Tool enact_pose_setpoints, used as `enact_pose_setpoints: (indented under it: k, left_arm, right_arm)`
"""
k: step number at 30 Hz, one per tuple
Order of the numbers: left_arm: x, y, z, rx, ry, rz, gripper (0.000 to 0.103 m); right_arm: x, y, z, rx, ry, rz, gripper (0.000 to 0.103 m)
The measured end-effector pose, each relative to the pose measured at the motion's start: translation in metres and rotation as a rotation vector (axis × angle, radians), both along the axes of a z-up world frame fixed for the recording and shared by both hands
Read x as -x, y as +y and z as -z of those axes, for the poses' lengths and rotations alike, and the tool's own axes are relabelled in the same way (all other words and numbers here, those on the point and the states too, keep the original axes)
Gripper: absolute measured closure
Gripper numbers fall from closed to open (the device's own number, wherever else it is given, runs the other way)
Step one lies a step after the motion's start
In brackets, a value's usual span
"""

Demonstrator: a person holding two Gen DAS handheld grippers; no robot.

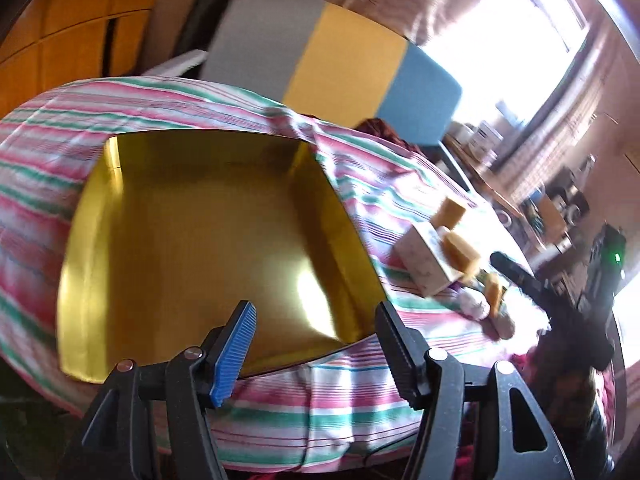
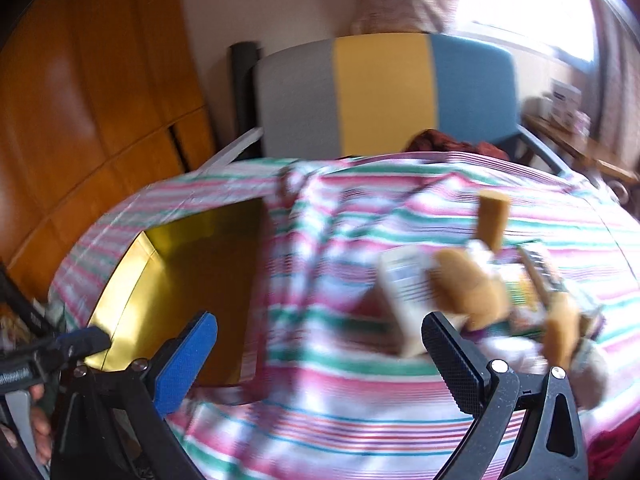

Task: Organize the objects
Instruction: 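Move both tools from the gold box toward the pile of items, then grasp the white carton with the left tool and lift it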

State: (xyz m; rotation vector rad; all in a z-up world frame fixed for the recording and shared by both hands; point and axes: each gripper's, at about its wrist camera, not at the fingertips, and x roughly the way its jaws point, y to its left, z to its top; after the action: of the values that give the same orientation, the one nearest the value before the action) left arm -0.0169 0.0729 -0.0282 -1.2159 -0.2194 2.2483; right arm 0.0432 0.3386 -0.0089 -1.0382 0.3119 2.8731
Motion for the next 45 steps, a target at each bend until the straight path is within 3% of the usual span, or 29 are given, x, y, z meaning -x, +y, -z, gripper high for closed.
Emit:
enact_pose_setpoints:
  k: [8, 12, 14, 15, 19, 23, 28, 39, 41, 43, 45]
  left_arm:
    - [0.002, 0.065, -0.012, 0.033, 0.010, 0.178, 0.035]
    - [0.009, 0.106, -0.013, 0.020, 0.003, 0.273, 0.034]
    - [0.012, 0.127, -0.012, 0.049, 0.004, 0.297, 0.031]
    - [0.014, 0.138, -0.011, 0.072, 0.014, 0.306, 0.027]
    - [0.022, 0.186, 0.002, 0.143, 0.000, 0.341, 0.026]
    - [0.043, 0.215, 0.023, 0.184, -0.064, 0.290, 0.026]
    - [0.061, 0.240, 0.039, 0.236, -0.097, 0.241, 0.026]
    - [0.074, 0.287, 0.056, 0.311, -0.096, 0.239, 0.022]
    - [0.075, 0.286, 0.062, 0.322, -0.102, 0.237, 0.024]
    - [0.072, 0.278, 0.065, 0.280, -0.120, 0.244, 0.038]
    - [0.064, 0.267, 0.064, 0.251, -0.123, 0.259, 0.045]
  right_arm:
    - [-0.025, 0.128, -0.022, 0.018, 0.010, 0.270, 0.000]
    - [-0.036, 0.171, -0.014, 0.043, 0.015, 0.358, 0.000]
    - [-0.041, 0.186, -0.006, 0.059, 0.017, 0.380, 0.000]
    - [-0.043, 0.188, -0.001, 0.069, 0.015, 0.388, 0.000]
    - [-0.054, 0.205, 0.006, 0.214, 0.050, 0.406, 0.000]
    - [-0.060, 0.209, 0.004, 0.262, 0.091, 0.408, 0.000]
    - [-0.059, 0.206, 0.003, 0.286, 0.103, 0.381, 0.000]
    - [-0.058, 0.208, 0.006, 0.329, 0.113, 0.330, 0.000]
    - [-0.058, 0.208, 0.006, 0.336, 0.111, 0.327, 0.000]
    - [-0.058, 0.209, 0.007, 0.340, 0.108, 0.325, 0.000]
    - [-0.056, 0.209, 0.008, 0.346, 0.098, 0.316, 0.000]
